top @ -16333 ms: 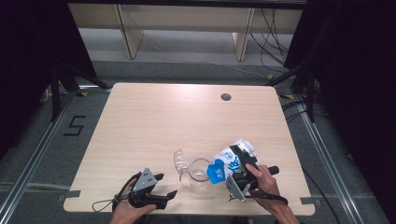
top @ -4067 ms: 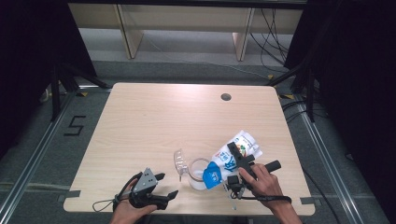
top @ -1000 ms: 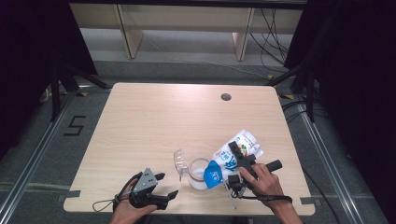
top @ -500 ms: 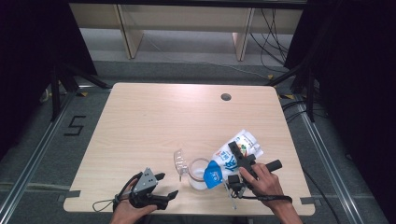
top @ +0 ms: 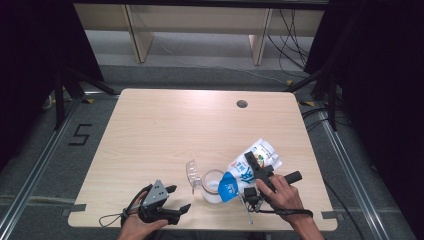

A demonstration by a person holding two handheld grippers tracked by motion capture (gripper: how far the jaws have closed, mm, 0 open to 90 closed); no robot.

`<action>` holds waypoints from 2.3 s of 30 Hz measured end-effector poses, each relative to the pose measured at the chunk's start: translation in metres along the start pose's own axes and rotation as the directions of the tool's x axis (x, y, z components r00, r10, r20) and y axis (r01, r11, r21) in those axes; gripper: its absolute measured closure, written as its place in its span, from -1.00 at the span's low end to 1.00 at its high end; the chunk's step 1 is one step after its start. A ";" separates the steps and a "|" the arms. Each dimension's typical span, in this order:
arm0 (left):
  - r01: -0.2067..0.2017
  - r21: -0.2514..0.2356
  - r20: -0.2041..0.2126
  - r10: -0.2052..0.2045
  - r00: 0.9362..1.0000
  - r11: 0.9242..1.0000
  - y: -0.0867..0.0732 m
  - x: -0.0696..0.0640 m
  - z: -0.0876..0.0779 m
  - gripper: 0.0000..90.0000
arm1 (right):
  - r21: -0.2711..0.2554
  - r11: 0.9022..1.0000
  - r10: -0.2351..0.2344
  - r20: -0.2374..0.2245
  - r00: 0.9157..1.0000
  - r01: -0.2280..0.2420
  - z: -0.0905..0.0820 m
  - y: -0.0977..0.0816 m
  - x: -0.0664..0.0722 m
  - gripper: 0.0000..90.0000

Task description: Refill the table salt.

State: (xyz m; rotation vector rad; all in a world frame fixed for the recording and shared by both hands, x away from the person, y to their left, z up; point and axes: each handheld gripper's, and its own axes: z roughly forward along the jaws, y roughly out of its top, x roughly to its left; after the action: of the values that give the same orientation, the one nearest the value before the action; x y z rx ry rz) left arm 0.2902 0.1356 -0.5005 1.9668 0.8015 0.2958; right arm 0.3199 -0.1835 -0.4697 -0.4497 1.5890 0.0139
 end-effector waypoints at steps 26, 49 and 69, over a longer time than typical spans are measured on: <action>-0.022 0.002 -0.008 0.022 1.000 1.000 0.001 0.001 -0.001 -0.52 | -0.011 0.999 -0.030 0.014 0.999 0.030 0.001 0.000 -0.002 0.39; -0.019 -0.001 -0.010 0.019 1.000 1.000 0.001 0.000 -0.001 -0.52 | 0.004 1.000 0.007 -0.005 1.000 -0.007 0.000 0.000 -0.001 0.44; -0.020 -0.001 -0.011 0.020 1.000 1.000 0.001 0.000 -0.001 -0.52 | 0.015 1.000 -0.008 -0.004 1.000 0.008 -0.001 0.000 -0.003 0.46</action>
State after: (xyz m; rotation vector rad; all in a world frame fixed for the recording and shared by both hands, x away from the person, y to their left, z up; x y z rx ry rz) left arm 0.2900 0.1362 -0.4991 1.9743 0.7889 0.3192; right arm 0.3192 -0.1835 -0.4670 -0.4446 1.5901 -0.0049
